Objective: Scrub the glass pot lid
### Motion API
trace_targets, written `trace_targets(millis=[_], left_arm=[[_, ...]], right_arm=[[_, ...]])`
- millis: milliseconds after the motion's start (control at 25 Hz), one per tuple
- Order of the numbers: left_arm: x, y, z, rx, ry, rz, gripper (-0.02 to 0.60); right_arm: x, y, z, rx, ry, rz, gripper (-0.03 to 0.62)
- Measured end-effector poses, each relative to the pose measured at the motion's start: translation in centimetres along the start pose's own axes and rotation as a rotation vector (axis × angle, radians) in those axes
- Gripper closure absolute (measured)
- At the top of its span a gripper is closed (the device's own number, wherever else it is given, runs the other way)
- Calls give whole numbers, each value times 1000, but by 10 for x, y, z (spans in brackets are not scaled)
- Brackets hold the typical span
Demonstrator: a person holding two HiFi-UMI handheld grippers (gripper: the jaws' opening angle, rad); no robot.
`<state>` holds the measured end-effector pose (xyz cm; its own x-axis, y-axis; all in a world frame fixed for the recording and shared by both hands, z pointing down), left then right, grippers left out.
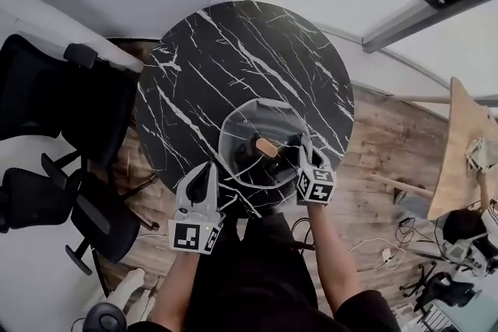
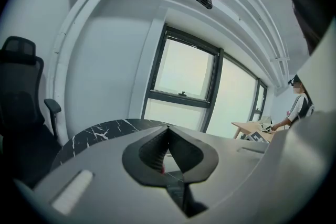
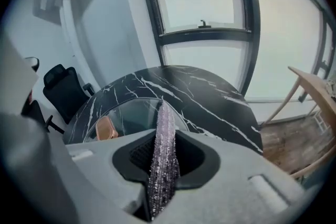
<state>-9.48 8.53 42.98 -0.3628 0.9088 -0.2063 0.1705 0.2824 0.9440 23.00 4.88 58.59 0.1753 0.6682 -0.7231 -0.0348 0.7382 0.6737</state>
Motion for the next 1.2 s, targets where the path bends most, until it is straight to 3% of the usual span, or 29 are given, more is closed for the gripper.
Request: trace_targets(millis=[440, 1200], left_arm=[[-29, 18, 15, 9, -29, -23, 578], [-19, 20, -16, 35, -47, -23, 578]], right_arm=[[-39, -11, -13, 65, -84, -67, 516], [-82, -55, -36, 200, -151, -173, 516]])
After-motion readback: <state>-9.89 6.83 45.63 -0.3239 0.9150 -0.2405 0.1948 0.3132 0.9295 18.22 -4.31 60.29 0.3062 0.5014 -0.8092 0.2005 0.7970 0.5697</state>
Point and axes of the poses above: the fingertips, and each gripper's own axes: x backward along the fingers, z to its right, y out of its underside, the point moved 10 cm from there along x, backward along the fingers, and after that the axes turned 4 degrees about z, right-handed, at the moved point
